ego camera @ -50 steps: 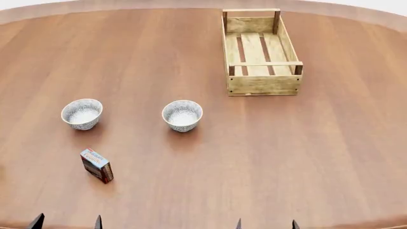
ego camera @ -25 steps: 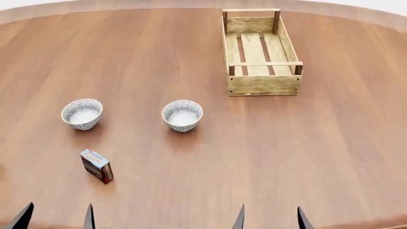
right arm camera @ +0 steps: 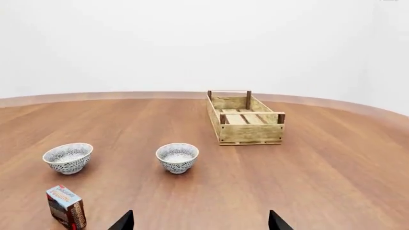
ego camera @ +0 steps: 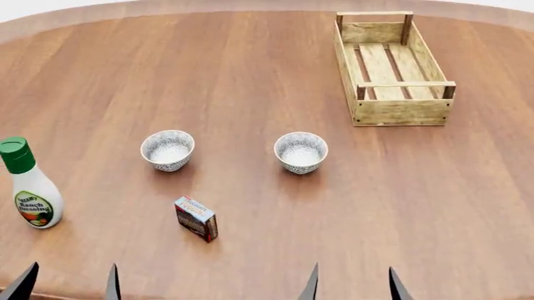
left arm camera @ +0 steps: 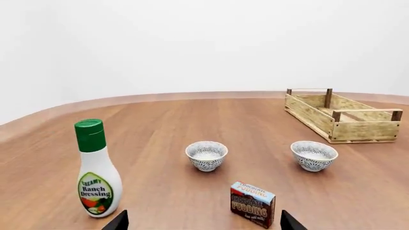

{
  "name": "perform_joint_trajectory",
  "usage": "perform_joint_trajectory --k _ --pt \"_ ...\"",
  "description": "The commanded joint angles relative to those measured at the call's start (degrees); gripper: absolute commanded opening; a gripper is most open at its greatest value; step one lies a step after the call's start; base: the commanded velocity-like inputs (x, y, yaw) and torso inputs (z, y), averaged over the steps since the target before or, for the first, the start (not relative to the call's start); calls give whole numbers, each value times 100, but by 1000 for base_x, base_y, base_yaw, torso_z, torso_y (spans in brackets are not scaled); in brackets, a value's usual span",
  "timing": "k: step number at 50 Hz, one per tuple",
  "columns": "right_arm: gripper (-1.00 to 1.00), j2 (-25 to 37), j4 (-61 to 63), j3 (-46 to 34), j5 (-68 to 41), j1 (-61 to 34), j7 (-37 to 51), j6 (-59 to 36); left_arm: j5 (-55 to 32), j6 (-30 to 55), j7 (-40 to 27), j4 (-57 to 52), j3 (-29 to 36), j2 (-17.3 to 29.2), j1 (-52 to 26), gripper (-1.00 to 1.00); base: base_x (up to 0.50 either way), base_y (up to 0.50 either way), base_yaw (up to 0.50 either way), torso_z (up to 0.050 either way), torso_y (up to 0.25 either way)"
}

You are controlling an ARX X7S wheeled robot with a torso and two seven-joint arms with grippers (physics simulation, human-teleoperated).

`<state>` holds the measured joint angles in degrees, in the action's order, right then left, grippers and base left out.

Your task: Stack the right bowl on the left bowl and place them in the tray.

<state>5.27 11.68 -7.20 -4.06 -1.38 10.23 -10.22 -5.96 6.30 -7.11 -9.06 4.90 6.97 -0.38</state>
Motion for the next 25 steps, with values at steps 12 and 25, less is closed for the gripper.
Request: perform_joint_trajectory --k 12,25 --pt "100 151 6 -161 -94 -35 176 -57 -97 27 -133 -43 122 100 -8 100 0 0 0 0 0" --pt "100 209 565 -130 -431 -443 230 -1270 -542 1444 -189 -864 114 228 -466 100 0 0 0 0 0"
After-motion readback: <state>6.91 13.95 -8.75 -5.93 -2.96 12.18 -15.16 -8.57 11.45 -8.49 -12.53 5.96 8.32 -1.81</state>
